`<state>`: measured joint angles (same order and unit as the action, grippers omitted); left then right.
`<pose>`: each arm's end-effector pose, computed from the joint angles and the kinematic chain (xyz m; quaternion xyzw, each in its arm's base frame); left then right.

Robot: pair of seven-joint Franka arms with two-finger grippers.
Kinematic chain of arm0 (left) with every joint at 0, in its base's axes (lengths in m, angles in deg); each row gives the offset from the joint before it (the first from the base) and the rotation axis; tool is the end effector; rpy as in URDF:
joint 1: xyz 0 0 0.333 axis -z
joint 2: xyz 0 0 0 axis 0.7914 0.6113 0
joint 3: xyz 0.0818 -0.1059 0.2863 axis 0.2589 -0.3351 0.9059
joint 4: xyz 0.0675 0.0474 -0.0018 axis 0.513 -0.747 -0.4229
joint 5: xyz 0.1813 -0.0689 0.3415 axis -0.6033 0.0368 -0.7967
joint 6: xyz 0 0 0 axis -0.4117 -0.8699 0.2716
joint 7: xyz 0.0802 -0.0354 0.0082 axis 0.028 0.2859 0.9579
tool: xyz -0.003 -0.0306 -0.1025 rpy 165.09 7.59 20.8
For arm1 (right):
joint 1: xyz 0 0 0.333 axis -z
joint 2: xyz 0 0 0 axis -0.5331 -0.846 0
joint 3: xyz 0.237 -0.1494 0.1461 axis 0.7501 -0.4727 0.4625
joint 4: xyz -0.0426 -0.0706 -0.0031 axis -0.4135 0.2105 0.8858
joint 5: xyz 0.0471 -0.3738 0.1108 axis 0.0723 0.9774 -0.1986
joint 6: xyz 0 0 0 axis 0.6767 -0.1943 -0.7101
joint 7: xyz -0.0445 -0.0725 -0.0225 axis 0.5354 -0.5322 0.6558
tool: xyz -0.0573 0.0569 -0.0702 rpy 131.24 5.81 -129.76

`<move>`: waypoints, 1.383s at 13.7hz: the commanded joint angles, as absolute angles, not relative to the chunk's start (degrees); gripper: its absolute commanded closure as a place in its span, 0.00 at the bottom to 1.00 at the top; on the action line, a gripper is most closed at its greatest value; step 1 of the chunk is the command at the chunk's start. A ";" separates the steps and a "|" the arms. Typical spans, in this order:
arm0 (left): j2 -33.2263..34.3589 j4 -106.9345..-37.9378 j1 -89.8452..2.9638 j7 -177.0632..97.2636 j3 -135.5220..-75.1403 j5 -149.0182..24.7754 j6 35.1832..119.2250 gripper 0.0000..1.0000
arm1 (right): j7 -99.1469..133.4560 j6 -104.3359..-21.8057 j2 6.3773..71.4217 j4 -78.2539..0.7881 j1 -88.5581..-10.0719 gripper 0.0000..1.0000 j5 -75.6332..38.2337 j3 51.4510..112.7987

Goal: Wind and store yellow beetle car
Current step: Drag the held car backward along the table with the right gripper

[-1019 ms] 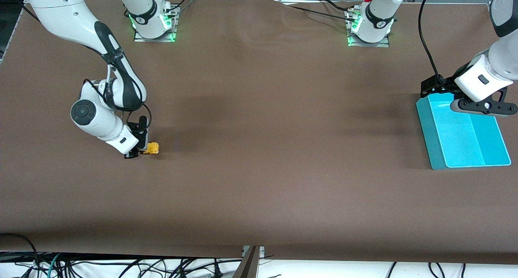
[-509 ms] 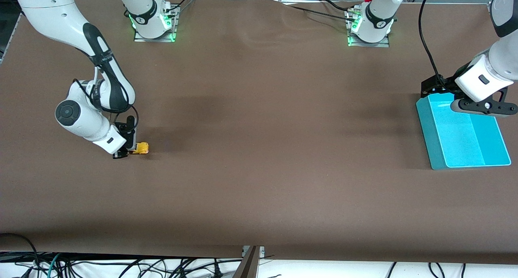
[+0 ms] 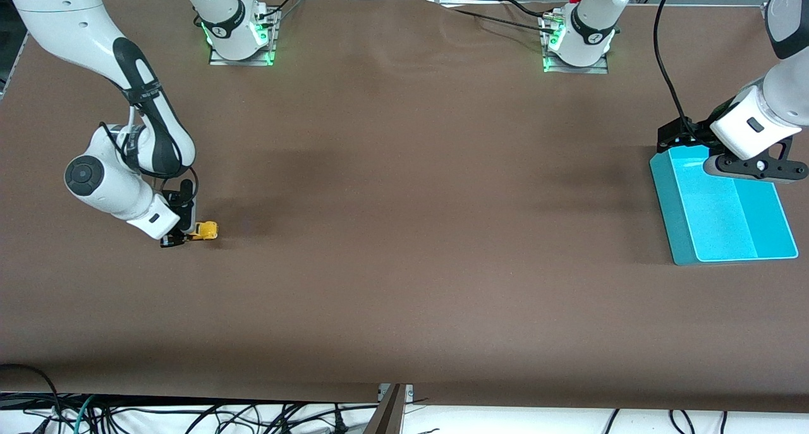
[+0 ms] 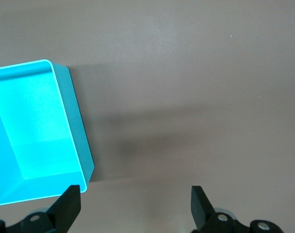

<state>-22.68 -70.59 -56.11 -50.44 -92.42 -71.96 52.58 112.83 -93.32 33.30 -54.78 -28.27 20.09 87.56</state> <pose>0.5605 -0.0127 0.5416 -0.9964 0.0498 0.0679 0.0039 0.6082 -0.0418 0.2024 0.6542 0.7561 0.0013 0.0172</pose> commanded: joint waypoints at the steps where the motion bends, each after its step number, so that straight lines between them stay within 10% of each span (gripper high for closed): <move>1: -23.03 -70.99 -56.27 -51.98 -92.10 -71.11 52.77 0.00 | 117.31 -93.70 32.83 -55.90 -25.45 0.65 18.86 88.10; 19: -22.95 -71.07 -56.27 -51.98 -92.19 -71.11 52.68 0.00 | 124.53 -93.79 31.95 -55.20 -19.65 0.63 16.48 88.19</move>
